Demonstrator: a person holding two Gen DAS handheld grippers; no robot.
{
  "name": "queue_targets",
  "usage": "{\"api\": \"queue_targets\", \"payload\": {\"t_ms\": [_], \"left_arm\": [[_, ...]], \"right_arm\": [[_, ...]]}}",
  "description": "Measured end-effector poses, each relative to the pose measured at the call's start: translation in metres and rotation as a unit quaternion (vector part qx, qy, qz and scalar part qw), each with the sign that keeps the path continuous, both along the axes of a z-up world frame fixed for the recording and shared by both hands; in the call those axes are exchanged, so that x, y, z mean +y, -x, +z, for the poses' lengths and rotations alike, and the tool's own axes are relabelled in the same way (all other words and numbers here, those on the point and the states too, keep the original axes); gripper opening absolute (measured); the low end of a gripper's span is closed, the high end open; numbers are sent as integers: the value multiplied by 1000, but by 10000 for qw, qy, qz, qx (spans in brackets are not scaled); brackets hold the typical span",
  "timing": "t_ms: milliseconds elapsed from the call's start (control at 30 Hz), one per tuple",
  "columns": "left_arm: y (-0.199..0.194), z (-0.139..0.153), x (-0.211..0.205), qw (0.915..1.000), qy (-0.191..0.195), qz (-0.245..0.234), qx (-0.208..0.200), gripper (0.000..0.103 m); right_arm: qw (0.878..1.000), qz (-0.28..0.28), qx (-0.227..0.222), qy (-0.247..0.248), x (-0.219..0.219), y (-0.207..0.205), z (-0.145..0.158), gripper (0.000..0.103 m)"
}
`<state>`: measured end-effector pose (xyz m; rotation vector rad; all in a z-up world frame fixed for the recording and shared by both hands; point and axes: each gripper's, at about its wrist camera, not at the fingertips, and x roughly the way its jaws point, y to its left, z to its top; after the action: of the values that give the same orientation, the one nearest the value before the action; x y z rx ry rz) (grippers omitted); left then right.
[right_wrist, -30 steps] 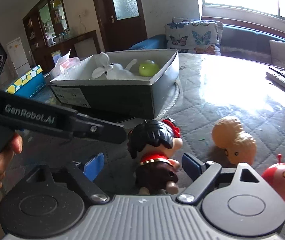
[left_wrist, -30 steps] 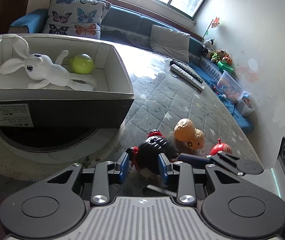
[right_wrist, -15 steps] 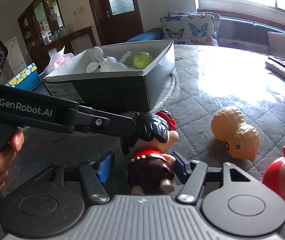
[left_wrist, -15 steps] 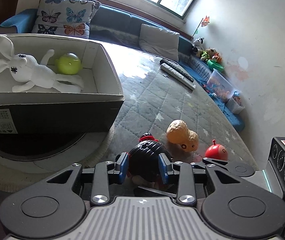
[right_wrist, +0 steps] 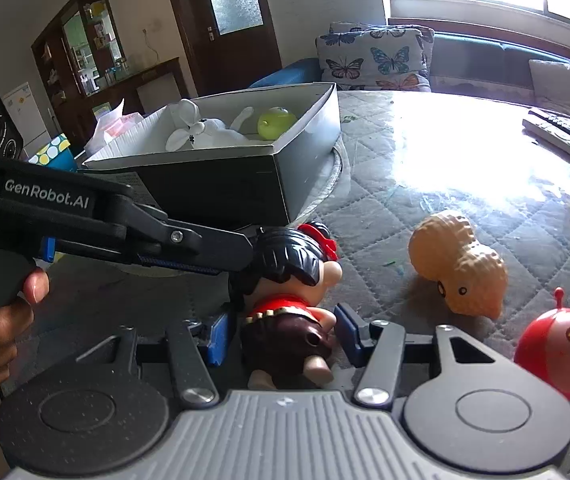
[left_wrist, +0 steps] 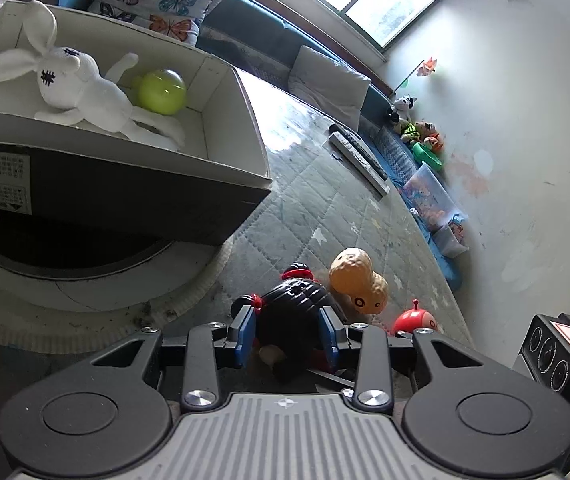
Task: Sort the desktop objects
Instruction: 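Lift the doll with the left gripper toward the box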
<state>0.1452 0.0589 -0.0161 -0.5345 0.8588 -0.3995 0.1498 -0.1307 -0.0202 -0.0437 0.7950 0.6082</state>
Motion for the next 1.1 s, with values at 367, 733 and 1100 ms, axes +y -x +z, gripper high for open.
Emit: {"api": "queue_targets", "payload": {"t_ms": [367, 733, 1100], "left_arm": [[2, -7, -1, 9987, 366, 106, 343, 39], [3, -19, -1, 9967, 553, 179, 566, 42], [2, -15, 1, 9967, 546, 209, 570, 42]], "right_arm": [[9997, 120, -42, 204, 6, 0, 2, 55], [9996, 122, -55, 258, 5, 4, 2, 56], [9990, 277, -157, 315, 4, 10, 10, 57]]}}
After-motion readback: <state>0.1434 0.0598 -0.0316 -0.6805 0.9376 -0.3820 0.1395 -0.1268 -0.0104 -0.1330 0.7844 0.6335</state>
